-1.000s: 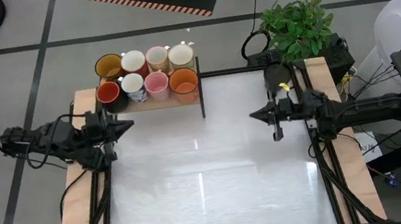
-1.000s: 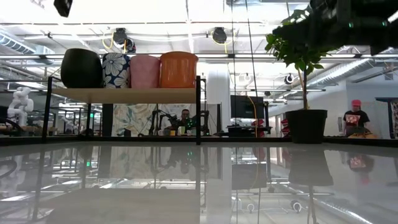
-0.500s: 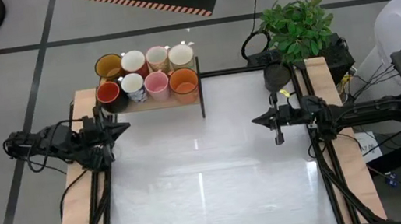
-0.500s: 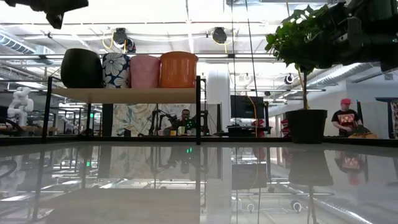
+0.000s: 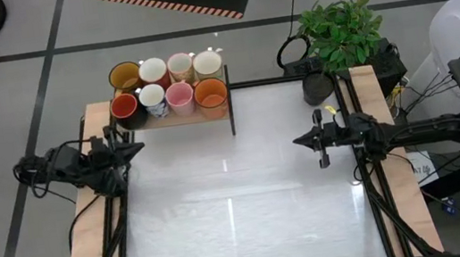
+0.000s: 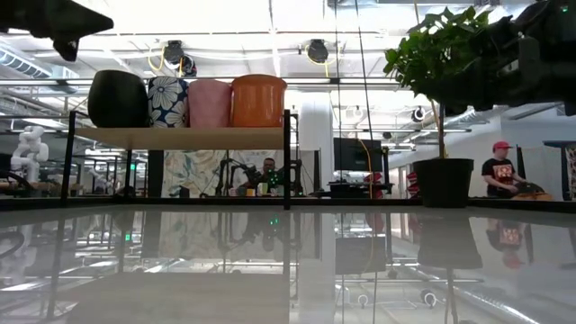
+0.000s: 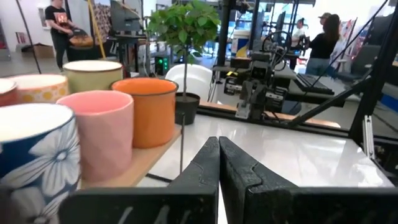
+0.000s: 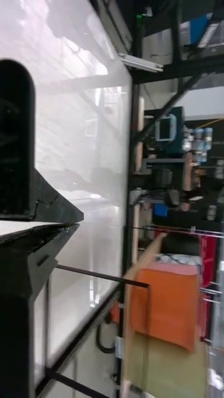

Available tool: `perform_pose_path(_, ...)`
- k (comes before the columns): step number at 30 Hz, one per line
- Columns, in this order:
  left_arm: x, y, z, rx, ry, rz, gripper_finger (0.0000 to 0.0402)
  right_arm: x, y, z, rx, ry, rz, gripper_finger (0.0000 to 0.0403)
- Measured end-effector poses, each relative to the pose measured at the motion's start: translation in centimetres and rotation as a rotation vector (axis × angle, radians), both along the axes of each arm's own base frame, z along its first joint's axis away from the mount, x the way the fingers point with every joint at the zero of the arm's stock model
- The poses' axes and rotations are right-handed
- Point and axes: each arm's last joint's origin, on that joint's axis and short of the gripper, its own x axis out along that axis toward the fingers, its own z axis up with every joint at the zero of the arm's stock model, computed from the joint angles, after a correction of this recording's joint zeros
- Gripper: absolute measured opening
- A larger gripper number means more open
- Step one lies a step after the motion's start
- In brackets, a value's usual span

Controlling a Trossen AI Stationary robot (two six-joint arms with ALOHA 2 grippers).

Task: Place coffee mugs
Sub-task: Return to Home Position

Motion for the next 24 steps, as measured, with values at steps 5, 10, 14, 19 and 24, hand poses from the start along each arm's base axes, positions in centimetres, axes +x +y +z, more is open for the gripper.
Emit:
perform_pose_path(5, -0.4, 0.2, -0.2, -0.02, 0.017, 0.017, 0.0001, -0.4, 0.1, 0.4, 0.007, -0.045, -0.001, 0.0)
perform_pose_path(10, -0.3, 0.1, -0.3, -0.021, 0.002, 0.021, 0.0001, -0.6, 0.1, 0.4, 0.005, -0.037, -0.002, 0.0)
perform_pose_path(14, 0.6, -0.1, -0.8, -0.036, -0.063, 0.021, 0.0001, -0.9, 0.1, 0.0, -0.004, -0.001, -0.003, 0.0)
perform_pose_path(19, 2.2, -0.6, -3.0, -0.059, -0.115, -0.003, 0.0001, -1.2, 0.2, -0.3, 0.006, 0.035, -0.001, 0.0)
perform_pose_path(24, 3.6, -1.0, -5.6, -0.085, -0.159, -0.012, 0.0001, -1.6, 0.3, 0.0, 0.014, 0.008, 0.001, 0.0)
